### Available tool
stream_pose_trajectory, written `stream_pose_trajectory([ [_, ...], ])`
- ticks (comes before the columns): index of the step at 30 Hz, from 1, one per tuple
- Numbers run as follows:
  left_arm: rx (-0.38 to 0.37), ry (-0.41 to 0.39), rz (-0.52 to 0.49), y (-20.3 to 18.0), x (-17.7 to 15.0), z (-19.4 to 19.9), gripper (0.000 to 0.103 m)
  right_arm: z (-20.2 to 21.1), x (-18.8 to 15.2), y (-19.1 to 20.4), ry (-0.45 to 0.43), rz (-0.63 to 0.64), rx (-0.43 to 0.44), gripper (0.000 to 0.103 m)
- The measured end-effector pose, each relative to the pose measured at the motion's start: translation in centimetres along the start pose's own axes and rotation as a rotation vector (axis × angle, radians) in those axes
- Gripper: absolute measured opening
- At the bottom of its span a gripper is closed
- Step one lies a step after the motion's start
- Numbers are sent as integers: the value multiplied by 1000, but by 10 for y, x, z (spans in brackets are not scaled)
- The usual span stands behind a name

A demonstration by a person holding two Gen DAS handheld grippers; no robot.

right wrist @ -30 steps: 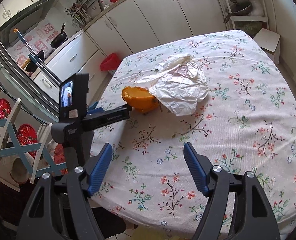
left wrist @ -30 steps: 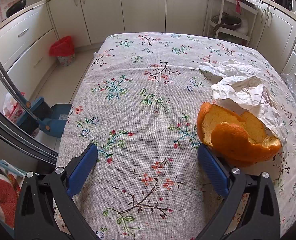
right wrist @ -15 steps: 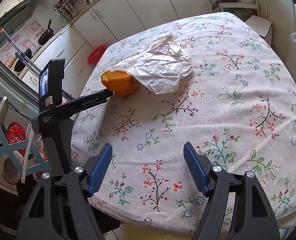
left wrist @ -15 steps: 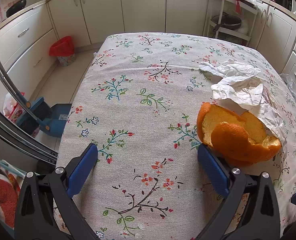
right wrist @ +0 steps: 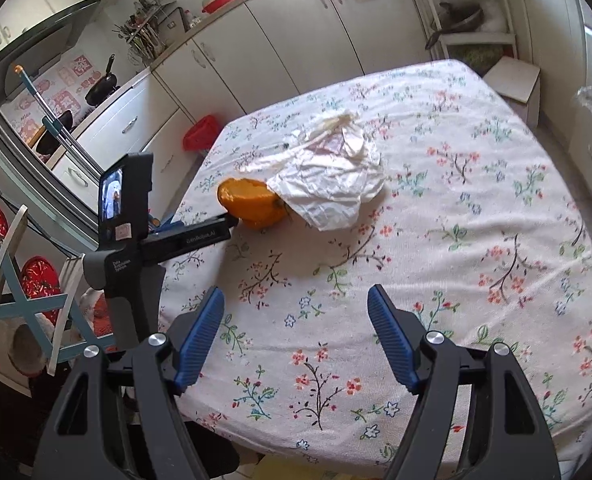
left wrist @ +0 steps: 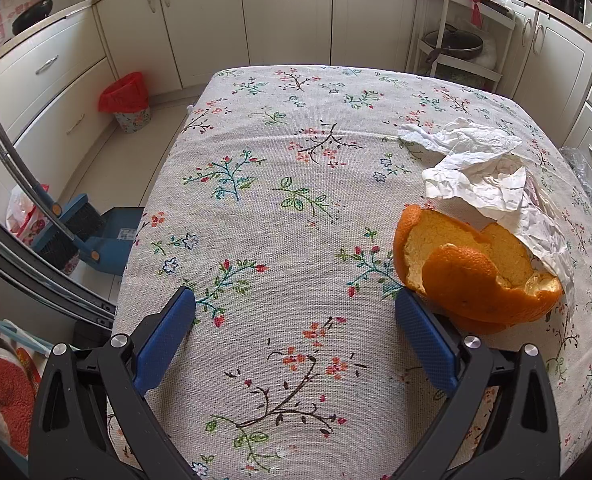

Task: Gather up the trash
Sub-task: 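Move both tools back toward the remaining orange peel on the table, then grasp the orange peel with the left tool while the right tool grasps the white paper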

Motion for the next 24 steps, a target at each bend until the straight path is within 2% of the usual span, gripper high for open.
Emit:
stream_pose_trajectory([
  [6,0,0,0,0,0,0,96,3,3,9,-21,70,-17,72],
  [18,1,4,0,0,0,0,96,-14,20,5,-7,74,0,72],
  [21,-26,81,-16,1,0,4,95,-20,26,3,-3,81,-16,72],
  [22,-54,93,5,4,0,7,95,-22,27,1,1,84,-24,72],
  [24,-161,70,48,10,0,24,90,-27,30,-4,8,74,-32,72],
])
Point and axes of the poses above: each gripper's, at about its wrist camera, not at the fingertips, and z roughly against the way its jaws point, y to its left, x to its top, the point moved 2 cm from there along -z, roughly the way its jaws point, and after that the axes turned 7 degrees about z, right-handed, at the moved point
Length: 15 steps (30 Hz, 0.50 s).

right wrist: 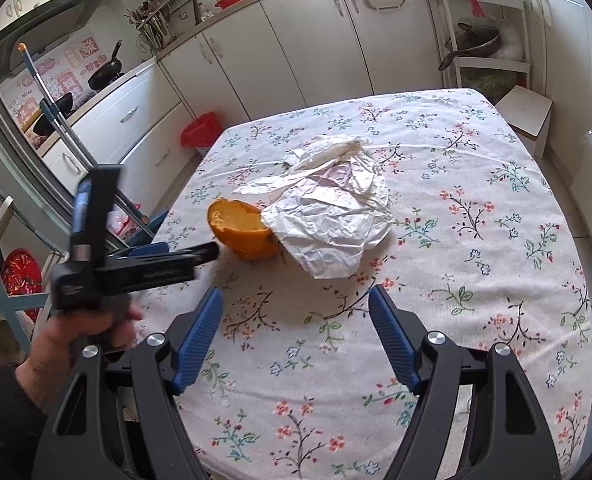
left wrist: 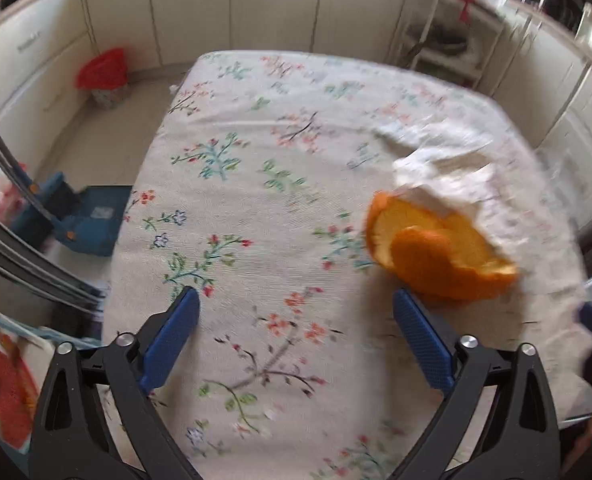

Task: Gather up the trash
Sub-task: 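Grasp the orange peel with the left tool while the right tool grasps the white paper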

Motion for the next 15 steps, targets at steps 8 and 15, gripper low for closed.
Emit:
stream_pose_trajectory([
  [8,-175,-135,-91,-19,8,41,73,-10,4,-24,29,-122,22,72],
  [15,-149,-166,-528,-89,-23,43,68,-24,8,-51,58,-276,85,72],
])
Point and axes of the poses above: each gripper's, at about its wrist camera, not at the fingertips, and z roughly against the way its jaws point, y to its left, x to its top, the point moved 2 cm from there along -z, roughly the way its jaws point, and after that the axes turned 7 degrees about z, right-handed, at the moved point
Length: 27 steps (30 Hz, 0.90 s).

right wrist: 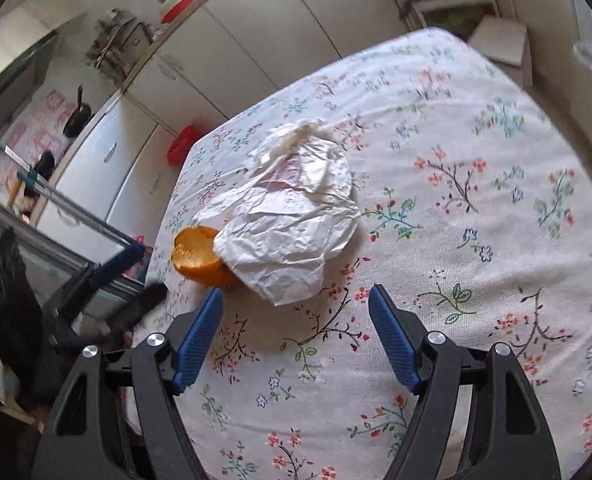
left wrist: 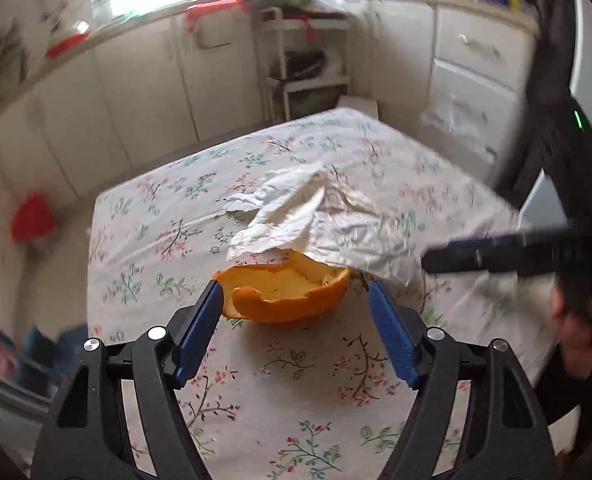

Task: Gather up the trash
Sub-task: 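Grasp the orange peel with the left tool while the right tool grasps the white paper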

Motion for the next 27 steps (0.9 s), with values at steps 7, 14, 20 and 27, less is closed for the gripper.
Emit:
stream_pose_trajectory([
  [7,-28,99,8,1,0,-29,48,-16,19,-12,12,-94,51,72],
  [14,-199,230,69,15,-18,-28,17,-30,33,-11,24,-130,87,72],
  [20,-209,231,52,14,-27,-24,13,-30,35,-7,27,-124,94,72],
  [27,-259,163,124,23,-14,3,6,-19,41,2,-26,-44,27,72],
])
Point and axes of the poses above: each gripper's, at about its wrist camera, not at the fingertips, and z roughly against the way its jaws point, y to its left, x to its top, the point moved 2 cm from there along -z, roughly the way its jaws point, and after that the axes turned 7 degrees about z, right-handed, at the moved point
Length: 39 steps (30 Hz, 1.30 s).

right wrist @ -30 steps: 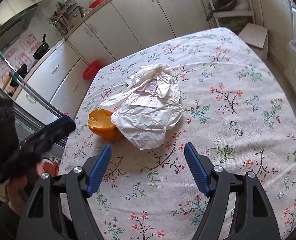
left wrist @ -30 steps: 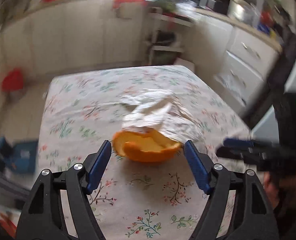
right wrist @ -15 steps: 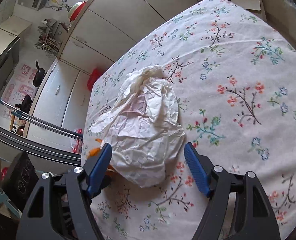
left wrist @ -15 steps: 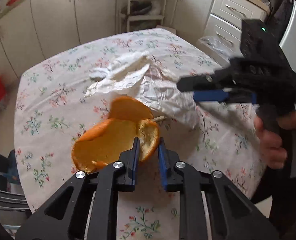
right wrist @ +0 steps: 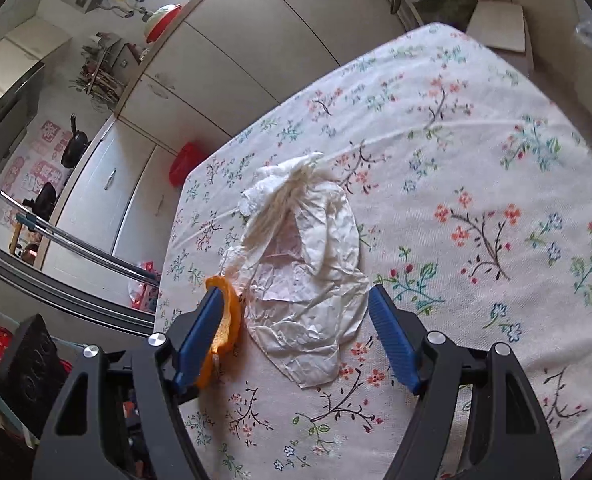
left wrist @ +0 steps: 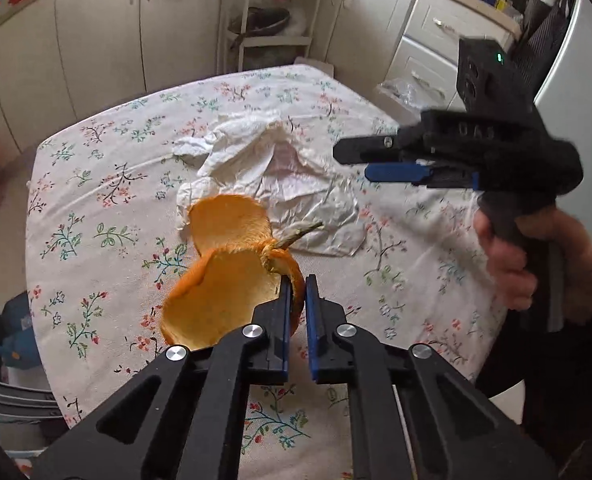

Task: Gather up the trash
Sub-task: 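Grasp the orange peel with the left tool while the right tool grasps the white paper, then lift the peel with the left tool while the right tool carries the paper to the basin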

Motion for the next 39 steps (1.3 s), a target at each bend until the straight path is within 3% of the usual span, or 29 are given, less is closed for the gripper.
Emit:
stream_pose_trajectory([
  [6,-120,-155,150,16,16,45,6,-11,-5,-7,24,-7,-39,72],
  [11,-147,-271,251,28,28,67,6,-17,2,-4,1,33,-105,72],
  [17,-149,-315,306,34,32,75,6,-32,39,20,-63,160,-170,72],
  [22,-149,-311,326,37,36,70,6,-65,69,14,-33,150,-159,73],
  [23,-146,-308,326,38,36,68,6,-72,74,11,-20,141,-146,71],
  [25,-142,-305,325,40,36,67,6,-82,83,5,-10,118,-122,51],
  [27,-143,-303,330,43,37,65,6,-91,88,4,18,120,-73,22],
  [30,-137,-302,340,46,38,64,6,-89,92,12,13,136,-26,15],
  [36,-142,-313,342,45,38,67,6,-55,98,34,-74,183,40,14],
  [39,-144,-315,341,44,37,68,6,-45,98,38,-54,186,85,14],
])
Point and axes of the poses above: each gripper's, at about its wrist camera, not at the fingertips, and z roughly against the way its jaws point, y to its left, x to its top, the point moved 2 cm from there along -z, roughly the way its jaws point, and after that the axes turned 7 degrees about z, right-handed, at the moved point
